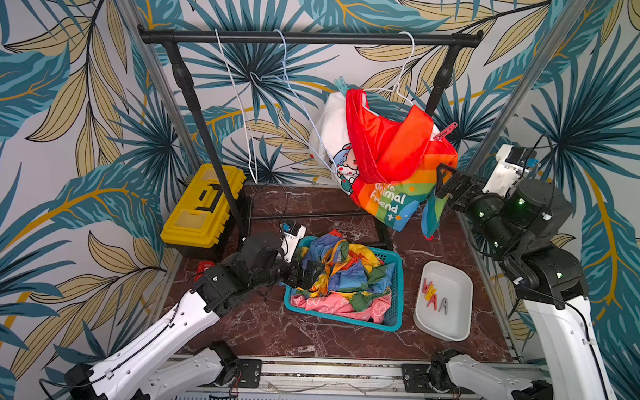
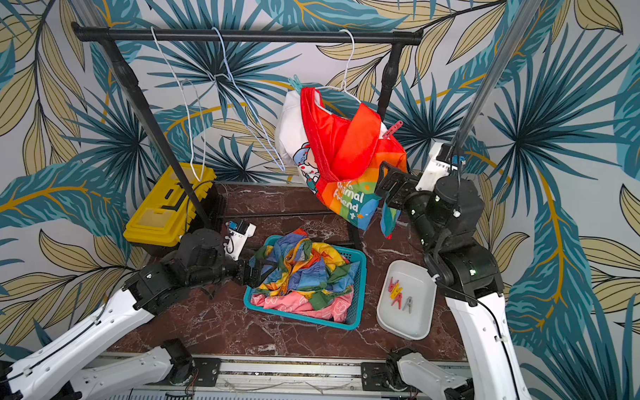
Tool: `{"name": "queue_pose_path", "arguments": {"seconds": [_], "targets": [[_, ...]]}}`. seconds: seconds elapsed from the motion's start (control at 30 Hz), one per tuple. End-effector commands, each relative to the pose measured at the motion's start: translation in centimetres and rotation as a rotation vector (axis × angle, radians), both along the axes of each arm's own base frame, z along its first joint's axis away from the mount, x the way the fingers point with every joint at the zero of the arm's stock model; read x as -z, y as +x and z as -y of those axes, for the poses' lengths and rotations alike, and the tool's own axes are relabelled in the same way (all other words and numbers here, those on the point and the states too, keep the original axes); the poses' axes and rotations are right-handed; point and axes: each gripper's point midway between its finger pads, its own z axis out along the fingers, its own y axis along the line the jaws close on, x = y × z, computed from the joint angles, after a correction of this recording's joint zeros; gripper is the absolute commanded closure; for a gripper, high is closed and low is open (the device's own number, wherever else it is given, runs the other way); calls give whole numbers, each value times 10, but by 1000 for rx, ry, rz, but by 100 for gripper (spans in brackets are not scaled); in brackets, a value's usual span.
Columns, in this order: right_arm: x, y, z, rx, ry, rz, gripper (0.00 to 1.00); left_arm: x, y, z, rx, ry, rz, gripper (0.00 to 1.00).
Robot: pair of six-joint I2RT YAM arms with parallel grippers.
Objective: Remove the clothespins securing jackets to the hanger
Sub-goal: Adjust the hanger on the clothesline.
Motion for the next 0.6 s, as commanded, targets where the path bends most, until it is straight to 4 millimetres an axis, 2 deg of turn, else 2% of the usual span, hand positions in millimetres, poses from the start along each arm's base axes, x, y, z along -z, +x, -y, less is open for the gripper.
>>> {"name": "queue_pose_path", "arguments": {"seconds": [0.0, 0.13, 0.27, 0.47, 0.57], "targets": [[-15, -8, 14, 55, -93, 21, 0, 0, -4, -2, 18, 0, 23, 0], [-21, 11, 20, 57, -121, 7, 1, -1, 0, 2, 26, -3, 33, 0], [-21, 37, 20, -20, -82, -2, 0, 3, 0, 9, 55, 0, 14, 1], [-6, 69, 15, -153, -14, -28, 1, 9, 0, 7, 41, 4, -1, 0], [0, 78, 4, -243, 12, -33, 6, 10, 1, 5, 30, 7, 2, 0]]}}
